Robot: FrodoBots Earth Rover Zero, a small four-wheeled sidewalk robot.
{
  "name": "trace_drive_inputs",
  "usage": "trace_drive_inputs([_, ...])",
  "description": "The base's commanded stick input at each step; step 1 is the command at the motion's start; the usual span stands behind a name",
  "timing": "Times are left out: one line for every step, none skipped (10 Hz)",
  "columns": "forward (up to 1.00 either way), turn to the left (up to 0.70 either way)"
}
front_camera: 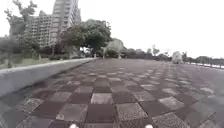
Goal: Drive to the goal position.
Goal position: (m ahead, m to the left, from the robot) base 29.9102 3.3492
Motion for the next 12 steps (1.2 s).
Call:
trace_drive_inputs([1.0, 0.0])
trace_drive_inputs([1.0, 0.0])
trace_drive_inputs([1.0, 0.0])
trace_drive_inputs([1.0, 0.0])
trace_drive_inputs([1.0, 0.0])
trace_drive_inputs([1.0, 0.0])
trace_drive_inputs([1.0, 0.0])
trace_drive_inputs([1.0, 0.0])
trace_drive_inputs([1.0, 0.0])
trace_drive_inputs([1.0, 0.0])
trace_drive_inputs([1.0, 0.0])
trace_drive_inputs([1.0, 0.0])
